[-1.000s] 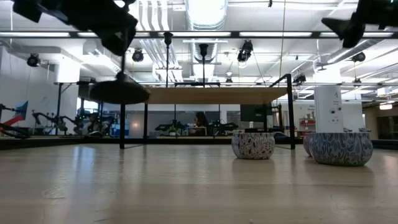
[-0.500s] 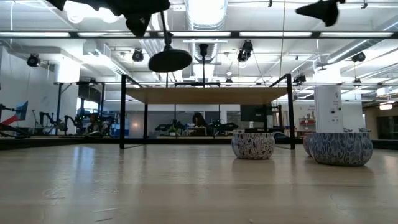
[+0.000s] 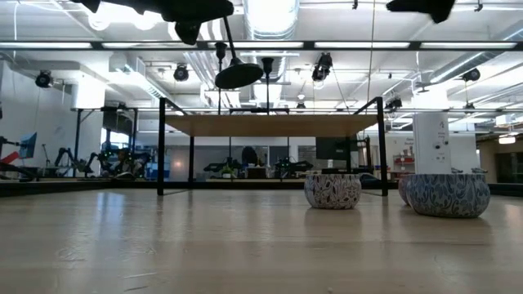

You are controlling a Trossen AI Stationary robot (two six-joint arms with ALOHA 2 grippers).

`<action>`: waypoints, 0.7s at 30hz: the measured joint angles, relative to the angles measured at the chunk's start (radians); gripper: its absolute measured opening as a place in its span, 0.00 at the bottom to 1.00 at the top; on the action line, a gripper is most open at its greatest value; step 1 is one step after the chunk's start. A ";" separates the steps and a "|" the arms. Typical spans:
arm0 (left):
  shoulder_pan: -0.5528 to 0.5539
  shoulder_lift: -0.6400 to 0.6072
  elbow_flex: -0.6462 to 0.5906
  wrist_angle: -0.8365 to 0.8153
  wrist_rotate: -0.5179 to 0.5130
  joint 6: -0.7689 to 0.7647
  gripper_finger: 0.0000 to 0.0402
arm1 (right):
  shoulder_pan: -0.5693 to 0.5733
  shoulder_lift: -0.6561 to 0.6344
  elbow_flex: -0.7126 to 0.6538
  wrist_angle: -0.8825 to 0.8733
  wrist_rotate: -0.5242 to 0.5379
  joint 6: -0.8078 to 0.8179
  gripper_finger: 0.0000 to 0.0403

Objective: Pick & Place candle stick holders
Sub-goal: Align the black candle holder with the other candle holder on the shelf

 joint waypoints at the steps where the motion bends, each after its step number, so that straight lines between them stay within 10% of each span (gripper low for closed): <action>1: 0.000 0.000 0.000 0.000 0.005 0.000 0.05 | 0.079 0.019 -0.001 0.006 0.126 0.017 0.91; 8: 0.000 0.000 0.000 0.000 0.010 -0.004 0.05 | 0.351 0.170 0.008 0.025 0.763 0.198 0.91; 21: 0.000 0.046 0.214 -0.256 0.027 0.004 0.05 | 0.279 0.360 0.093 0.022 0.721 0.269 0.91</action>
